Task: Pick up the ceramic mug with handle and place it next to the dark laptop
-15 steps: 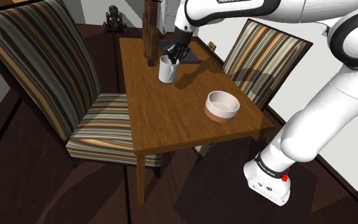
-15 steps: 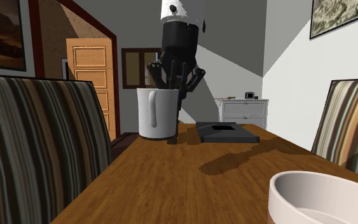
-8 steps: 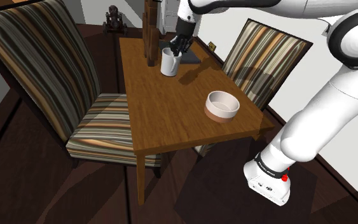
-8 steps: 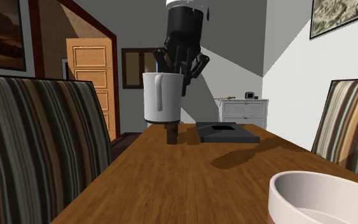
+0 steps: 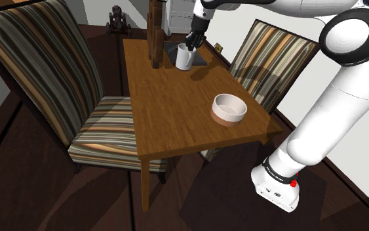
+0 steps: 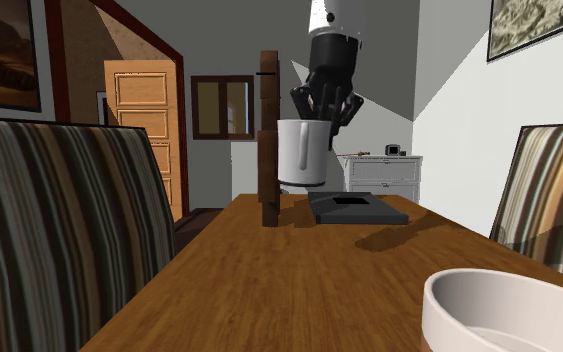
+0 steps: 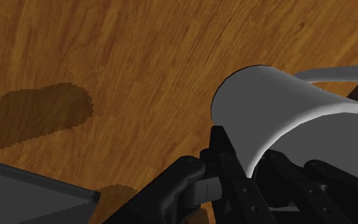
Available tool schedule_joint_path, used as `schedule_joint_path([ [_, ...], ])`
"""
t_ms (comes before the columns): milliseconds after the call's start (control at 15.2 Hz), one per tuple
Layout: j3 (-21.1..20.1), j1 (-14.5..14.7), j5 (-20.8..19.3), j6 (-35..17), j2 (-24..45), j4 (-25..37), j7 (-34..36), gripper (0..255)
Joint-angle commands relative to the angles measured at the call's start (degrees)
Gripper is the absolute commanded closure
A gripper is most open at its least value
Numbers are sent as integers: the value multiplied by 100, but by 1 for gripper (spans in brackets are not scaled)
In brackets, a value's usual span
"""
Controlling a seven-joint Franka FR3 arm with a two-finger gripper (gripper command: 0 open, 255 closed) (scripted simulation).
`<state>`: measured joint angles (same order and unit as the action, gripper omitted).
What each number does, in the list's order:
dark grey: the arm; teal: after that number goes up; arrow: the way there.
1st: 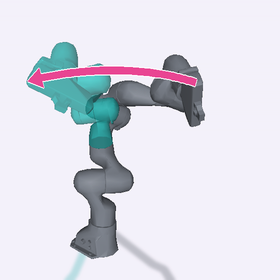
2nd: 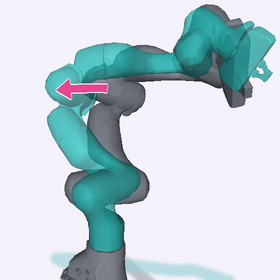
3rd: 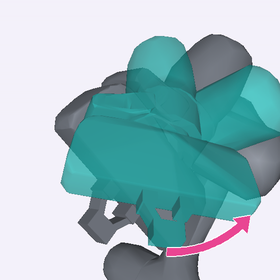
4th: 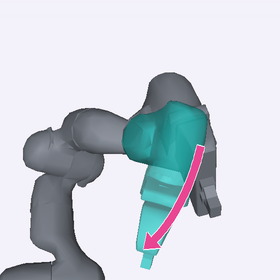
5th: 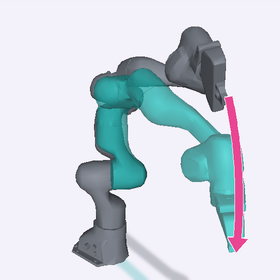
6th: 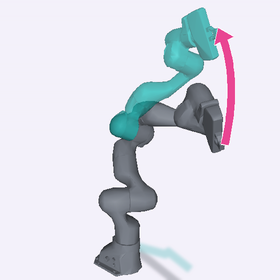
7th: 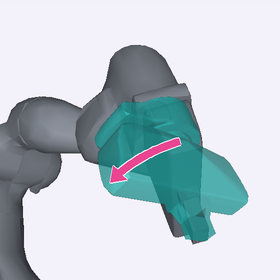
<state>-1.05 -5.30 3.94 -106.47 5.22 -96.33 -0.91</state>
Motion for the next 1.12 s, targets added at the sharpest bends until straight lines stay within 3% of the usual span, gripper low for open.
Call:
schedule_joint_path([
  [0,112,-139,30,99,222,305,-259,255],
  [660,510,-878,252,769,1597,2258,-1345,255],
  [858,580,-1139,338,1121,2201,3185,-1615,255],
  [1056,612,-1439,430,1655,3024,4519,-1835,255],
])
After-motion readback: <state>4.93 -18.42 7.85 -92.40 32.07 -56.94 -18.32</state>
